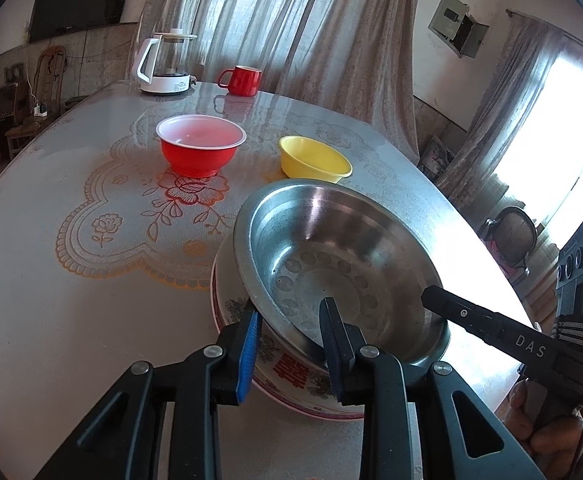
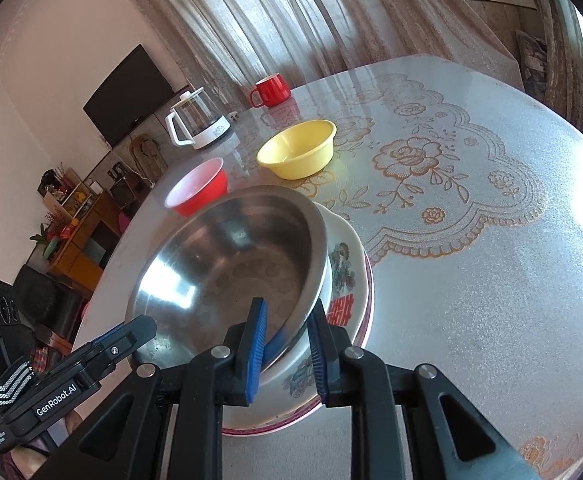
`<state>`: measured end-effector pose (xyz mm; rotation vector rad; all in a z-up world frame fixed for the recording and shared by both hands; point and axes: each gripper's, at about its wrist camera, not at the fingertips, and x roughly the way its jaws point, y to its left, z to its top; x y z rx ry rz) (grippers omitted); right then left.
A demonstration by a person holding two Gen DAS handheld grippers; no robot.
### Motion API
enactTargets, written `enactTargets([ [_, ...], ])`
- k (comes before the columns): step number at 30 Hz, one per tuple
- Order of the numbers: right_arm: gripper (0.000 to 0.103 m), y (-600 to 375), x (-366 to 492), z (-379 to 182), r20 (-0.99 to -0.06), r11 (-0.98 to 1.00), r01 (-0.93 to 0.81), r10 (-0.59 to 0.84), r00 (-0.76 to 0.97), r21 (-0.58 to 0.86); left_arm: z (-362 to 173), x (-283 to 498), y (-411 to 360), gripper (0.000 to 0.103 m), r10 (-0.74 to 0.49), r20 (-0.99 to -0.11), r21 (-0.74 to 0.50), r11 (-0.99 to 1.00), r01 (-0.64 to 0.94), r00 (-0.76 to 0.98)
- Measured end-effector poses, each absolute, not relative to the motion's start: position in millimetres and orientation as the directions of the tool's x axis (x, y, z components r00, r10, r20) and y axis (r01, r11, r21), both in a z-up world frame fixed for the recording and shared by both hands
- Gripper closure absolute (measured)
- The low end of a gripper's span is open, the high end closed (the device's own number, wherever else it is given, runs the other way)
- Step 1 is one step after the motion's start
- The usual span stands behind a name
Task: Organize plates and bowls
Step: 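Lower the steel bowl with both grippers onto the pink-rose plate, then open both grippers and release the steel bowl rim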
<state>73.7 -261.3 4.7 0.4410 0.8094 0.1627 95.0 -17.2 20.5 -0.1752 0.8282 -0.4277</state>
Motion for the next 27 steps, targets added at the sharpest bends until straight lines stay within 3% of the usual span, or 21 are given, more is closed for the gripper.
enactTargets([
  [15,0.081,-259.9,77.0,4.1,-0.675,0.893,0.023,0.323,0.663,0.450,26.0,99.2,-6.7,0.073,-0.437,-0.666,-0.332,0.899,0.285,0.604],
  [24,0.080,-256.8,76.0,5.6,-0.684,0.907,0.002,0.317,0.657,0.422,32.8,94.9,-7.3,0.073,-0.403,-0.640,-0.265,0.915,0.305,0.654],
  [27,0.079,-258.8,75.9,8.4,-0.681,0.910,0.000,0.309,0.664,0.414,36.1,95.5,-4.8,0.066,-0.389,-0.629,-0.258,0.921,0.291,0.673],
])
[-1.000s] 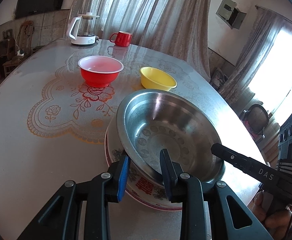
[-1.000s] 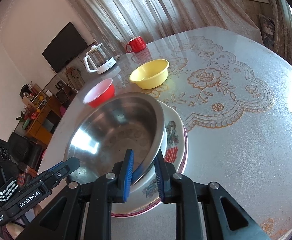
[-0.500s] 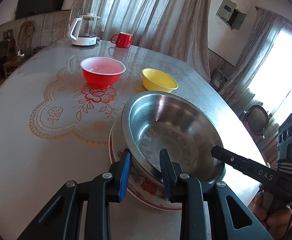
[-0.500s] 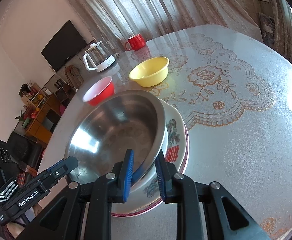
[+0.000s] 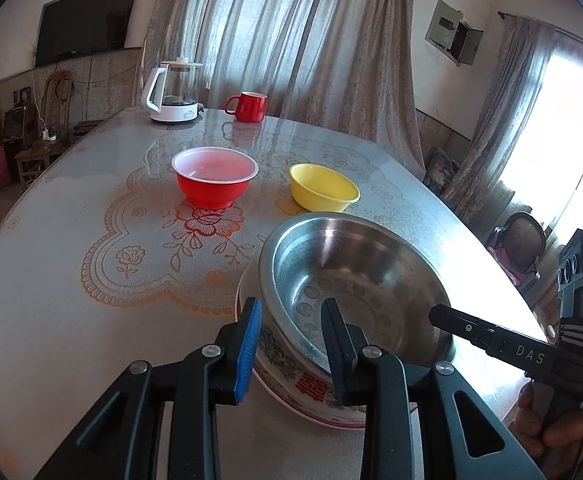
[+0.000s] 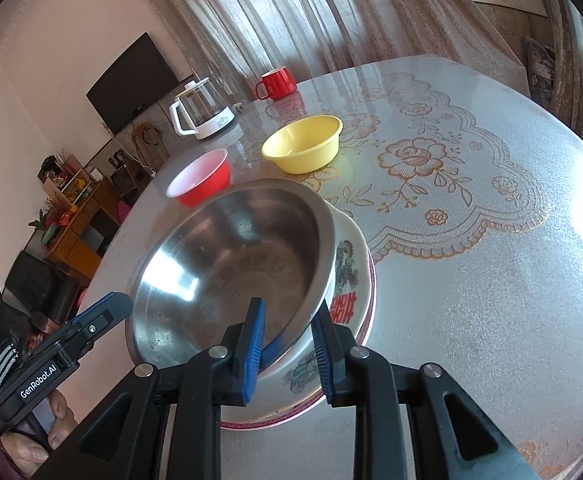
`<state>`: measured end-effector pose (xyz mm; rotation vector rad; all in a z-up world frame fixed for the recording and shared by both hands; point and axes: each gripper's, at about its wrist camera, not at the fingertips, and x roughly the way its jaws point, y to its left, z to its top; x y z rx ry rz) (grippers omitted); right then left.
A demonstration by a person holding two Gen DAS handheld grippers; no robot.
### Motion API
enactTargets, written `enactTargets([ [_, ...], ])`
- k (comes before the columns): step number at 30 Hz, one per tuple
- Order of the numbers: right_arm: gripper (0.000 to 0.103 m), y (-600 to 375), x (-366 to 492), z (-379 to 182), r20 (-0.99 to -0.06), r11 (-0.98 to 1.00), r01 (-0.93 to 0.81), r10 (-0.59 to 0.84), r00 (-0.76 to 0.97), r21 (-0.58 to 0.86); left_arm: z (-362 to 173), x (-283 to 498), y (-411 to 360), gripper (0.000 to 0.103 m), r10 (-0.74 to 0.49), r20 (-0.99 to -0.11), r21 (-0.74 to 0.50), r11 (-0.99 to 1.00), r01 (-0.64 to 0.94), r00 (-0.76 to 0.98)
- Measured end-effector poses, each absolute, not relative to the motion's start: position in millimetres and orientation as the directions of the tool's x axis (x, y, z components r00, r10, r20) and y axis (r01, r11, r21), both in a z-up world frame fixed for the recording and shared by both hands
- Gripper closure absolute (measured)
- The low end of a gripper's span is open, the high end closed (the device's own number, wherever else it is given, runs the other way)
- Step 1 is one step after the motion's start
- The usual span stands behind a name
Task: Organize plates and bowls
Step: 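Open both grippers and release the steel bowl rim, then move both grippers toward the yellow plastic bowl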
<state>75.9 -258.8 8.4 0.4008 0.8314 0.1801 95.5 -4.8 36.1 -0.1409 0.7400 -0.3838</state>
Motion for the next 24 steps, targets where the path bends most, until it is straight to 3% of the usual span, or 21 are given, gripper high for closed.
enactTargets([
  [4,0.075,-264.8,74.4,11.5,-0.666,0.901,-0.001,0.320,0.674,0.433,38.4,99.5,4.0,0.054,-0.364,-0.611,-0.278,0.930,0.239,0.703],
  [16,0.074,-294.2,55.5,40.0,-0.571,0.898,-0.047,0.318,0.757,0.437,44.0,111.8,19.6,0.047,-0.287,-0.594,-0.274,0.950,0.147,0.751],
  [20,0.074,-312.4,55.8,45.9,-0.572,0.909,-0.015,0.274,0.773,0.416,48.2,114.5,19.5,0.043,-0.263,-0.596,-0.236,0.960,0.148,0.758],
  [24,0.074,-331.9,55.7,51.7,-0.600,0.950,0.058,0.146,0.786,0.307,49.9,119.1,17.1,0.042,-0.253,-0.603,-0.204,0.966,0.160,0.756],
])
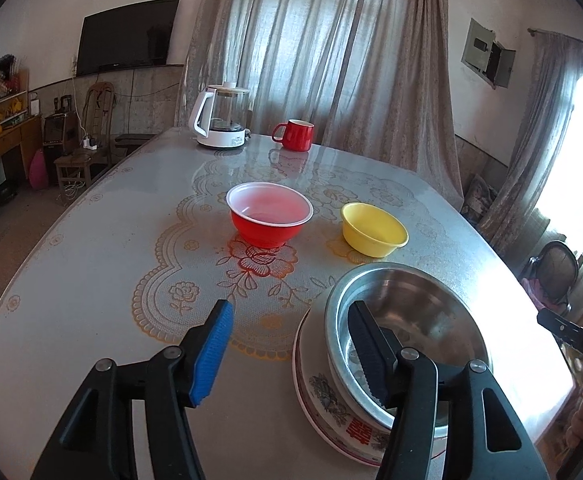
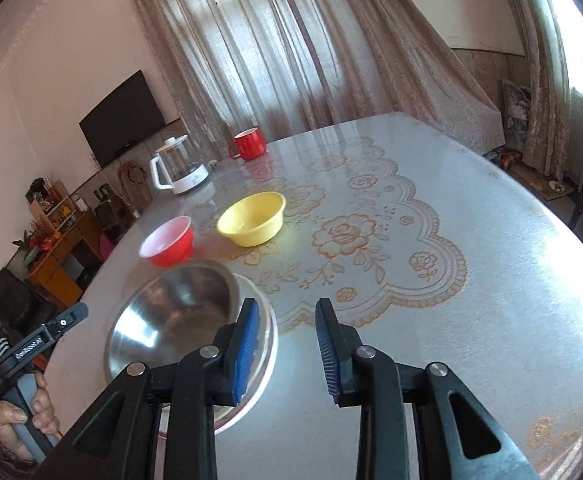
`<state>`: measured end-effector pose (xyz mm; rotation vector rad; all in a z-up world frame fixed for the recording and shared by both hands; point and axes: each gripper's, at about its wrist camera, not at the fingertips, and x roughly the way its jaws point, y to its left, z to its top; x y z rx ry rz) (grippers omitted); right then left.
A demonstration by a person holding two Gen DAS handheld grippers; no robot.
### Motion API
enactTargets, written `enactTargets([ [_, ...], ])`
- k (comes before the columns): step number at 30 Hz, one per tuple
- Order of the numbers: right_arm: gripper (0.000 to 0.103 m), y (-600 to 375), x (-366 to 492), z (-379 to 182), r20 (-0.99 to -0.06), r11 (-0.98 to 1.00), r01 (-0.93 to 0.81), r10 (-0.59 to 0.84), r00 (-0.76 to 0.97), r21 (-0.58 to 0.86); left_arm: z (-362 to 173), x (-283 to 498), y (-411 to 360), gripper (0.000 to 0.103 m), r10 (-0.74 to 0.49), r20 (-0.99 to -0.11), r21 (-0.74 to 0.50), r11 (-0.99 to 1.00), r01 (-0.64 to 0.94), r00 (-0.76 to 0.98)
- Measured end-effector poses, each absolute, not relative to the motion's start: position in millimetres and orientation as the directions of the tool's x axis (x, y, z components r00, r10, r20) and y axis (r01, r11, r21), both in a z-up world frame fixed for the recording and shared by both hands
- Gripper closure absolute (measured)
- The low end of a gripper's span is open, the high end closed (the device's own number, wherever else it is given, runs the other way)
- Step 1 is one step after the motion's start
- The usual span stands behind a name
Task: Organize plates and bowls
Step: 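Move both grippers toward the yellow plastic bowl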
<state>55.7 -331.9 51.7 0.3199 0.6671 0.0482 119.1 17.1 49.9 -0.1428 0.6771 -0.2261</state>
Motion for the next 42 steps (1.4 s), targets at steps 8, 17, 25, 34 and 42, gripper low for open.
enactTargets([
  [8,0.074,-356.7,73.6,43.5,-0.637,0.958,0.090,0.108,0.763,0.270,52.2,127.7,1.3,0.042,-0.259,-0.631,-0.147,0.966,0.215,0.732],
  [17,0.074,-345.9,105.8,26.0,-0.640,0.949,-0.016,0.224,0.735,0.314,50.2,144.1,-14.6,0.042,-0.260,-0.673,-0.098,0.959,0.265,0.692],
  [25,0.074,-334.3,137.7,17.9,-0.648,0.922,-0.104,0.339,0.682,0.372,46.5,164.7,-21.3,0.042,-0.246,-0.709,-0.069,0.957,0.282,0.661],
  [34,0.074,-329.0,180.3,6.0,-0.643,0.847,-0.172,0.500,0.580,0.503,48.3,192.0,-26.6,0.042,-0.300,-0.737,-0.110,0.937,0.330,0.606],
  [42,0.075,-335.1,222.6,6.4,-0.625,0.831,-0.166,0.515,0.586,0.530,59.1,234.3,-43.5,0.050,-0.402,-0.749,-0.188,0.891,0.412,0.527],
])
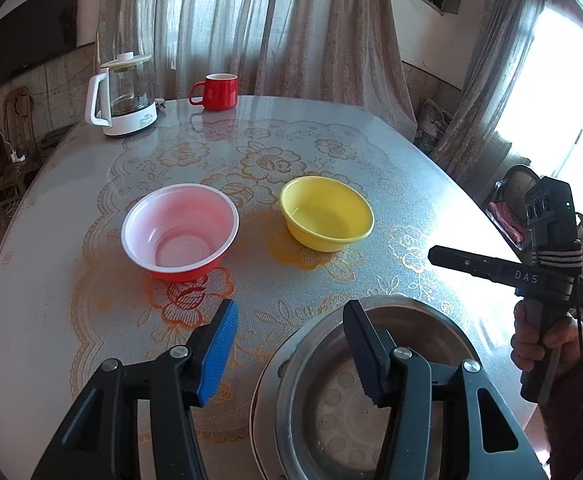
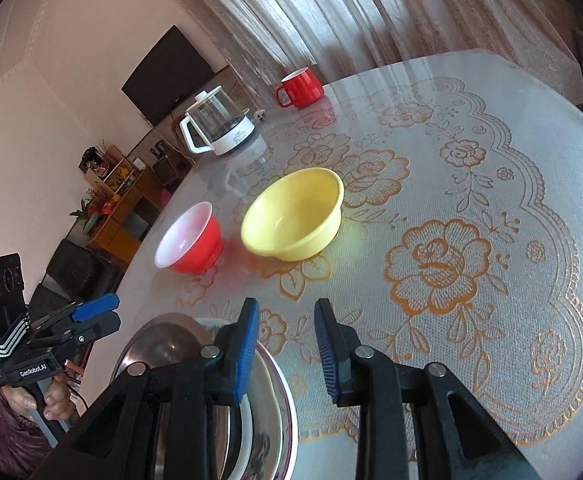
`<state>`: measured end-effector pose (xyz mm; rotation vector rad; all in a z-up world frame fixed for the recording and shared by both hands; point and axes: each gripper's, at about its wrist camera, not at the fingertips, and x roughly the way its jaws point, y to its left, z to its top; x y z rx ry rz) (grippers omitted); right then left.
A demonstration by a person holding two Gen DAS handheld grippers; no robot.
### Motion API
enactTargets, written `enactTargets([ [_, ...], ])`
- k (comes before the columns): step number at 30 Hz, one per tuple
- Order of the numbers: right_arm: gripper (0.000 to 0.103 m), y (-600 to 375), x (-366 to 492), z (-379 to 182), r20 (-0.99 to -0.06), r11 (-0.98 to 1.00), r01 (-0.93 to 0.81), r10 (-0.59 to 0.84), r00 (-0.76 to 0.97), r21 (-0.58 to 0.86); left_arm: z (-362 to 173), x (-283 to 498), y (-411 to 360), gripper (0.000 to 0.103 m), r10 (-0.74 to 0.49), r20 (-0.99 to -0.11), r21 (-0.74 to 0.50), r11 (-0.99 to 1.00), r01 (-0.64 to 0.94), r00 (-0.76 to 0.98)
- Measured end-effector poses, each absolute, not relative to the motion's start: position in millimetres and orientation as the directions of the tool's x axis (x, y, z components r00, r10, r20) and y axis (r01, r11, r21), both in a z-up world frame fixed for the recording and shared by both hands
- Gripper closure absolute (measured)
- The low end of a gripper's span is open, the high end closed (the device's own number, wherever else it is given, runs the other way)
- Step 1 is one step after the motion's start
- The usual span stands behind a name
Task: Organize plates and bowls
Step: 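Move both grippers toward the yellow plastic bowl, then close both grippers on the yellow bowl rim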
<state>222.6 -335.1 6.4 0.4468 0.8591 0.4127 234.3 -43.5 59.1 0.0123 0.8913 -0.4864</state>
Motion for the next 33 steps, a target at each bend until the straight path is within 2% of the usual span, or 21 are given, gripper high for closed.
enactTargets([
  [2,0.076,-335.9,234.1,4.9,-0.621,0.828,-0.162,0.518,0.588,0.538,61.7,249.1,-50.2,0.052,-0.411,-0.750,-0.198,0.887,0.418,0.518],
  [4,0.076,-336.5,246.3,3.6,-0.624,0.833,-0.155,0.508,0.593,0.531,62.5,262.7,-59.1,0.062,-0.431,-0.752,-0.211,0.875,0.436,0.499],
  [7,0.077,-336.2,263.3,0.1,-0.629,0.835,-0.146,0.503,0.593,0.530,59.4,284.5,-72.6,0.066,-0.453,-0.764,-0.238,0.860,0.452,0.460],
  [18,0.077,-331.5,312.5,-10.5,-0.650,0.841,-0.094,0.477,0.592,0.532,32.8,356.1,-98.9,0.065,-0.436,-0.805,-0.283,0.878,0.385,0.402],
  [23,0.077,-329.2,324.4,-21.5,-0.674,0.849,-0.064,0.459,0.579,0.524,22.2,373.6,-112.4,0.065,-0.392,-0.830,-0.242,0.894,0.377,0.396],
  [24,0.084,-329.2,324.7,-23.3,-0.675,0.848,-0.064,0.462,0.575,0.526,20.3,376.2,-114.5,0.065,-0.387,-0.833,-0.237,0.895,0.378,0.395],
  [27,0.090,-329.3,324.7,-26.5,-0.682,0.853,-0.057,0.453,0.574,0.519,13.4,381.2,-120.5,0.065,-0.369,-0.845,-0.219,0.899,0.380,0.387],
  [29,0.091,-330.2,323.4,-26.9,-0.679,0.849,-0.054,0.457,0.575,0.525,7.7,385.1,-125.1,0.068,-0.350,-0.855,-0.195,0.900,0.389,0.383],
  [33,0.091,-331.3,321.9,-26.9,-0.680,0.851,-0.041,0.446,0.581,0.524,4.1,386.5,-127.2,0.081,-0.317,-0.871,-0.154,0.902,0.404,0.376],
])
